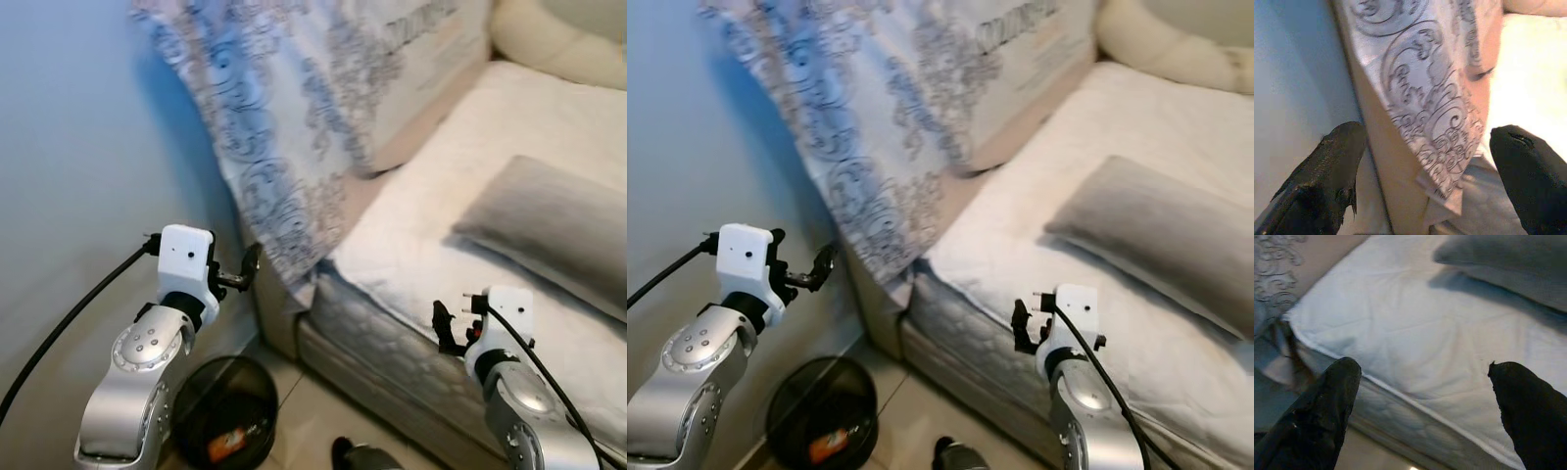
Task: Clean up the room
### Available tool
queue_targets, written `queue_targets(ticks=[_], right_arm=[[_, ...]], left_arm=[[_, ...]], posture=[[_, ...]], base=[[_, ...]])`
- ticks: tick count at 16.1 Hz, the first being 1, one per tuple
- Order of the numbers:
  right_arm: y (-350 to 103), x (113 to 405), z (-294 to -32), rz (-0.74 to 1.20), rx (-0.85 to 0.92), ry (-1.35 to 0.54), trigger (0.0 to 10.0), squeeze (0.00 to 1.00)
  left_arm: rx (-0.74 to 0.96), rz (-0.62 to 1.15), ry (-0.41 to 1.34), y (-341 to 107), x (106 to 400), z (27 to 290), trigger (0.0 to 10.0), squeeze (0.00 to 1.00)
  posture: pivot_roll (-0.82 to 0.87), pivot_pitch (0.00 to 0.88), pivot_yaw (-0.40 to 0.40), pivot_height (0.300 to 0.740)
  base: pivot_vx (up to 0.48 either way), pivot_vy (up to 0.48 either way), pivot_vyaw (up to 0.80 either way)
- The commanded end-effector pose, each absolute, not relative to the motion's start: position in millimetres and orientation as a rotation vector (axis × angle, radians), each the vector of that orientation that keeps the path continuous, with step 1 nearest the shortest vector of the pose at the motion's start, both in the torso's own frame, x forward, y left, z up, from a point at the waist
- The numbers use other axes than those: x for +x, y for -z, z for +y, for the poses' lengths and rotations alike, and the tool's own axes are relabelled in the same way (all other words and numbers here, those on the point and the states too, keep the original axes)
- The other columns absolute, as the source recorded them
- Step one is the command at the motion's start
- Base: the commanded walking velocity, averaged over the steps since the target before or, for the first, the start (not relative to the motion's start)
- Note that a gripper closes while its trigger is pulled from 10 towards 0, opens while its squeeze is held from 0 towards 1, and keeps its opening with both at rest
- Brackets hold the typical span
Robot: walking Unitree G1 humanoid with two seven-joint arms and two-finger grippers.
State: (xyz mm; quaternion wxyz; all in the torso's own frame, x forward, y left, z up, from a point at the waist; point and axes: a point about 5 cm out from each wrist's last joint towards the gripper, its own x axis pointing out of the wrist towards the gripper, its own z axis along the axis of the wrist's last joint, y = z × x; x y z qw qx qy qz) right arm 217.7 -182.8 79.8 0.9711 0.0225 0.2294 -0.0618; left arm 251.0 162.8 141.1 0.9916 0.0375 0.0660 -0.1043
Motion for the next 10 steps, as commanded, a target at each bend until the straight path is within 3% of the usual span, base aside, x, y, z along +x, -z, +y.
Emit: queue_targets(ticks=[1,5,10], right_arm=[[-78.5,219.0,-182.6,0.482,0.055,0.120,10.0,0.00],[-79.6,220.9,-181.8,0.484,0.058,0.106,10.0,0.00],[-80.8,224.3,-178.6,0.481,0.070,0.086,10.0,0.00]], left_arm=[[0.075,0.132,0.211,-140.7,252.0,163.9,10.0,0.00],[0.056,0.125,0.221,-141.9,251.1,163.2,10.0,0.00],[0.056,0.122,0.225,-142.8,252.4,163.8,10.0,0.00]], posture=[[0.01,0.000,0.025,0.740],[0.02,0.000,0.020,0.740],[0.02,0.000,0.019,0.740]], base=[[0.000,0.000,-0.71],[0.000,0.000,-0.70],[0.292,0.000,-0.71]])
